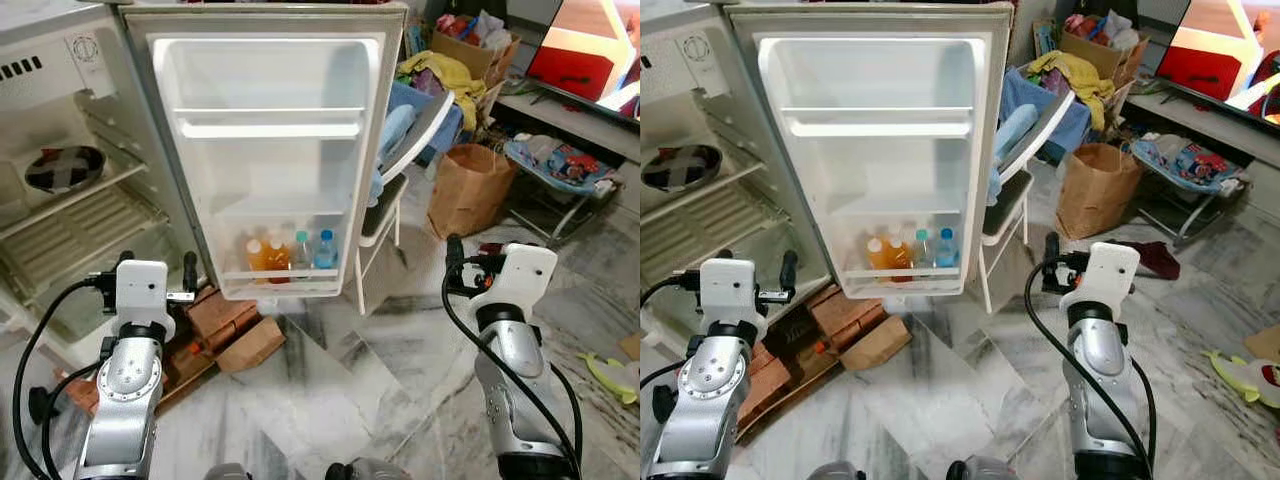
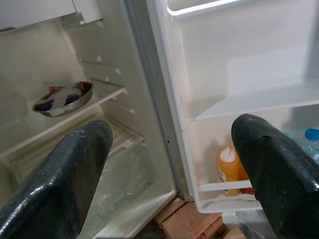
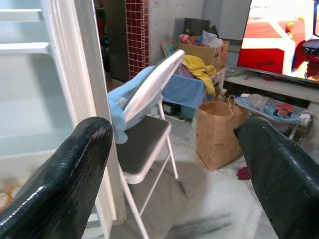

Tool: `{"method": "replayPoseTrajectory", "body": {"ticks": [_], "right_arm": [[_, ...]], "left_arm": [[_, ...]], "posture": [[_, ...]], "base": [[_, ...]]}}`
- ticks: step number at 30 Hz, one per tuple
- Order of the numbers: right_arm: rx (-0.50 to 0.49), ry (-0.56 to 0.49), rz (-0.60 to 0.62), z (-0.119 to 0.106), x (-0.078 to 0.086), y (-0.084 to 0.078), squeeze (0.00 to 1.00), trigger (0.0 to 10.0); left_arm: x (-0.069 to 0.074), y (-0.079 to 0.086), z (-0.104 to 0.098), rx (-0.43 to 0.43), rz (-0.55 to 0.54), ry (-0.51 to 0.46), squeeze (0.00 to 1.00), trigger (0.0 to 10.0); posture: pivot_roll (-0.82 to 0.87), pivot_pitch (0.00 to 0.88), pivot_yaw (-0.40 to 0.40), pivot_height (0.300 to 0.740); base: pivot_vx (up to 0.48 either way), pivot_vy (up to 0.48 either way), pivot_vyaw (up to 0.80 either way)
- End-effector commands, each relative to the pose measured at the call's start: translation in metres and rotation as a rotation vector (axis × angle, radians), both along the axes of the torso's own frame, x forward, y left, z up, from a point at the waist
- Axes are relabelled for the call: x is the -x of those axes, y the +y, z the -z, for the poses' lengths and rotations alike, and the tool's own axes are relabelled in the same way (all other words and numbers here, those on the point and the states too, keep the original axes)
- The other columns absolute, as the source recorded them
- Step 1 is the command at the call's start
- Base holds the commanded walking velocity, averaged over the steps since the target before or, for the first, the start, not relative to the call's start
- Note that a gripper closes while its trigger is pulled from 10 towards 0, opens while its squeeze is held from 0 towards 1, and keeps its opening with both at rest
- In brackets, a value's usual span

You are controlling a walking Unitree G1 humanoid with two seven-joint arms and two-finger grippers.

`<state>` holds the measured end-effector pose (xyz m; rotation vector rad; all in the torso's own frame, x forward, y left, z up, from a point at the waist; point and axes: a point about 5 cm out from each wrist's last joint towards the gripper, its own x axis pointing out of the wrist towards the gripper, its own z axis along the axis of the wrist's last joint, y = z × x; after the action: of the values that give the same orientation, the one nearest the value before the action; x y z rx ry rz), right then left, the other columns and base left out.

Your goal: Restocking fridge

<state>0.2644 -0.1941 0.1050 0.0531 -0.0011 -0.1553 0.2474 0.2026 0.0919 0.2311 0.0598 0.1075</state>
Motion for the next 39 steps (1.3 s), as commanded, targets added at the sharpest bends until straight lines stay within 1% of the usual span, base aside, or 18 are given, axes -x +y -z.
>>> {"method": "replayPoseTrajectory", "body": {"ticks": [1, 4, 11, 13, 16, 24, 29, 35, 39], "right_arm": [[0.004, -0.019, -0.011, -0.007, -0.002, 0.001, 0.00, 10.0], [0.016, -0.035, -0.041, -0.010, -0.005, 0.005, 0.00, 10.0], [0.017, -0.048, -0.071, -0.014, -0.007, 0.011, 0.00, 10.0], [0.015, -0.047, -0.074, -0.014, -0.008, 0.011, 0.00, 10.0], [0.013, -0.049, -0.088, -0.014, -0.010, 0.013, 0.00, 10.0], [0.024, -0.090, -0.162, -0.025, -0.024, 0.027, 0.00, 10.0], [0.042, -0.103, -0.194, -0.027, -0.025, 0.032, 0.00, 10.0], [0.028, -0.110, -0.201, -0.030, -0.025, 0.034, 0.00, 10.0], [0.024, -0.107, -0.221, -0.029, -0.025, 0.036, 0.00, 10.0]], "left_arm": [[0.001, -0.005, -0.001, -0.003, 0.027, 0.003, 0.00, 10.0], [0.000, -0.005, -0.001, -0.004, 0.032, 0.013, 0.00, 10.0], [-0.001, -0.005, -0.001, -0.009, 0.030, 0.023, 0.00, 10.0], [0.000, -0.006, 0.000, 0.010, 0.024, 0.033, 0.00, 10.0], [-0.001, -0.006, 0.000, 0.011, 0.026, 0.033, 0.00, 10.0], [-0.003, -0.007, 0.000, 0.009, 0.023, 0.037, 0.00, 10.0], [-0.003, -0.006, 0.000, 0.007, 0.017, 0.035, 0.00, 10.0], [-0.003, -0.004, 0.001, 0.012, 0.002, 0.038, 0.00, 10.0], [-0.003, -0.004, 0.000, 0.014, -0.004, 0.038, 0.00, 10.0]], "posture": [[-0.04, 0.000, -0.055, 0.740], [-0.03, 0.000, -0.055, 0.740], [-0.03, 0.000, -0.056, 0.740], [-0.03, 0.000, -0.058, 0.740], [-0.03, 0.000, -0.059, 0.740], [-0.02, 0.000, -0.062, 0.740], [-0.02, 0.000, -0.063, 0.740], [-0.02, 0.000, -0.064, 0.740], [-0.02, 0.000, -0.064, 0.740]], "base": [[0.000, 0.000, 0.00], [0.000, -0.380, 0.20], [0.000, -0.480, 0.76], [0.000, -0.480, 0.76], [0.000, -0.480, 0.76], [0.000, -0.480, 0.74], [0.000, -0.468, 0.72], [0.042, -0.427, 0.66], [0.304, -0.368, 0.10]]}}
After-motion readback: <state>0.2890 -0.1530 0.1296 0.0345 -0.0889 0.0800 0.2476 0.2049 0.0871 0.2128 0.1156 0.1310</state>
